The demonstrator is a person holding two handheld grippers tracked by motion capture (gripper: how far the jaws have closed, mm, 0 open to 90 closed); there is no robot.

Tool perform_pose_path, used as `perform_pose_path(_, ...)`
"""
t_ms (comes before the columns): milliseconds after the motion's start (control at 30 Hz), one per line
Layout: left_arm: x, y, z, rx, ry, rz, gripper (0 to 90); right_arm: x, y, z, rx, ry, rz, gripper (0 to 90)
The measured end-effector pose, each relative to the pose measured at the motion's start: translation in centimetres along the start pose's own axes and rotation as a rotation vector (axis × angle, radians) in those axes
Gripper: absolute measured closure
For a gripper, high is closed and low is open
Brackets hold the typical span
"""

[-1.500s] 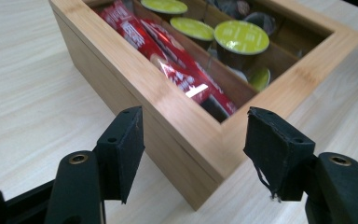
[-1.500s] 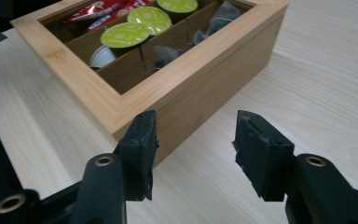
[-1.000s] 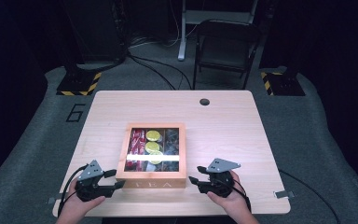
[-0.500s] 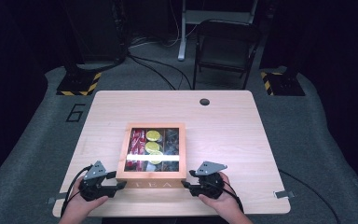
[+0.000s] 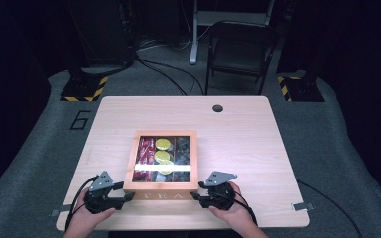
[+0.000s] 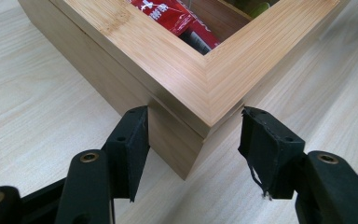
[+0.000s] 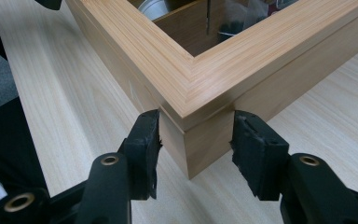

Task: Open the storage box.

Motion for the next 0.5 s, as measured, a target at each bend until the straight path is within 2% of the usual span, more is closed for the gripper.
perform_pose_path(200,-0.01,0.21,0.07,-0.005,-0.018,-0.012,40.4,0.04,-0.01,-0.03,0.001,-0.004,0.003,51.4)
perform_pose_path(333,0.04,0.23,0.05,-0.008,-0.026,-0.003,39.0,0.0,0.04,-0.04,0.005,0.004,0.006,51.1)
perform_pose_path(500,0.07,0.36,0.03,0.002,-0.021,-0.005,37.8,0.02,0.03,0.0,0.003,0.002,0.01,51.0)
Point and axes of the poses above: each handheld gripper's, and its own axes: y roughly forward along the jaws, x roughly out of its top, z roughly to its left, the point moved 1 cm from there along y, roughly forward along the jaws, and after that the axes turned 4 degrees about -x, right-handed, at the moved point
